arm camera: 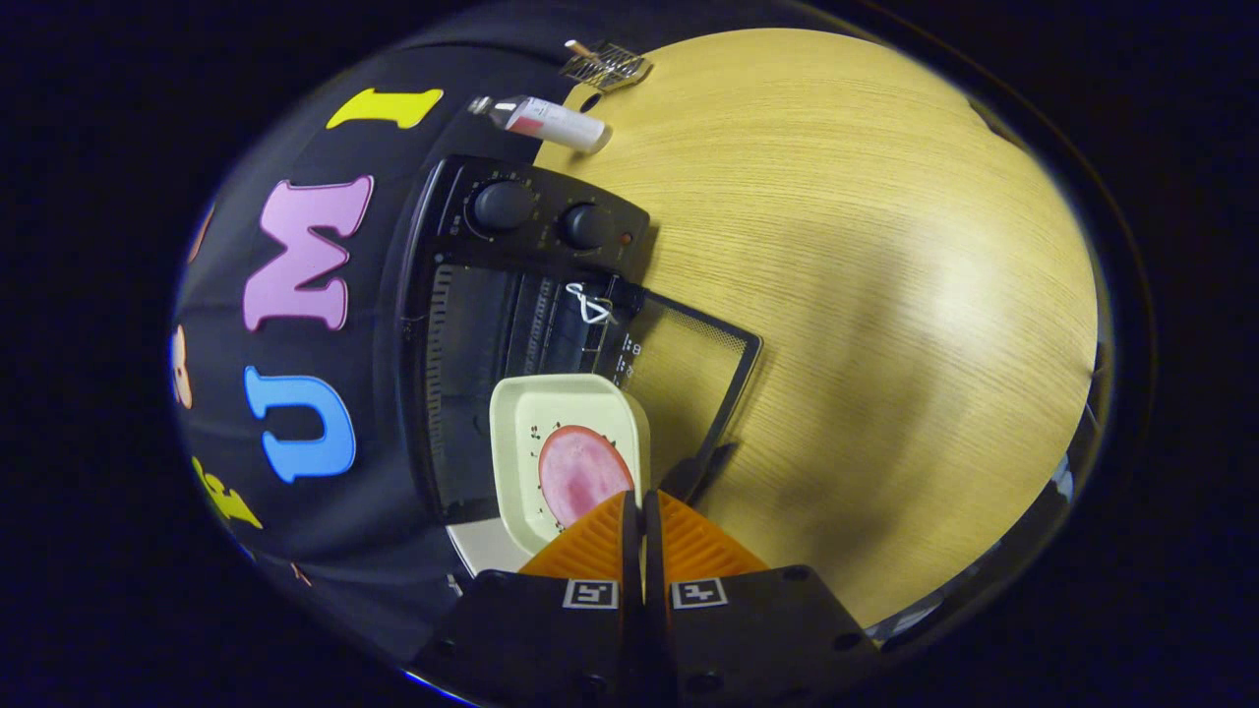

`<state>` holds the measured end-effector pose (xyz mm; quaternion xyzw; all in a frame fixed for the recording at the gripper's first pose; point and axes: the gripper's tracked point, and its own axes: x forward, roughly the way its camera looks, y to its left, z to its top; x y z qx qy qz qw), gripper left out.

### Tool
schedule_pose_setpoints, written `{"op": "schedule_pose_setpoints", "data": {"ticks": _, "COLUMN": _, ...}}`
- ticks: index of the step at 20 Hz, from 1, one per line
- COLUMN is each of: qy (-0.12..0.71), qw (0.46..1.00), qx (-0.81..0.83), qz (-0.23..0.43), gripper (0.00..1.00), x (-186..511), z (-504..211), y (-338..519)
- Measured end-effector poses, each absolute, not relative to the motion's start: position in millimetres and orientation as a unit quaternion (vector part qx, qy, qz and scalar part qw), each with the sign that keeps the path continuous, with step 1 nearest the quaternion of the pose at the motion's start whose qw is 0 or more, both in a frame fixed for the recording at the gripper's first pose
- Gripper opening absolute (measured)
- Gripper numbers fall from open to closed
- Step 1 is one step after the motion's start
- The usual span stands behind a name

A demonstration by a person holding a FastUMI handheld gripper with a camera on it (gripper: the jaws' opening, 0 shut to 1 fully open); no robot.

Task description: Open the toaster oven, put the food inside, and close the toaster oven door.

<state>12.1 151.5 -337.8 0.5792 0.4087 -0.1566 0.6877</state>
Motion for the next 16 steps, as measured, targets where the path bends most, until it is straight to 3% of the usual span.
{"op": "schedule_pose_setpoints", "data": {"ticks": 12, "qy": 0.342, "qw": 0.625, "qx": 0.638, "qz": -0.293, "gripper": 0.06, "x": 93, "z": -345, "y": 182}}
{"op": "schedule_pose_setpoints", "data": {"ticks": 16, "qy": 0.336, "qw": 0.610, "qx": 0.648, "qz": -0.308, "gripper": 0.06, "x": 103, "z": -350, "y": 189}}
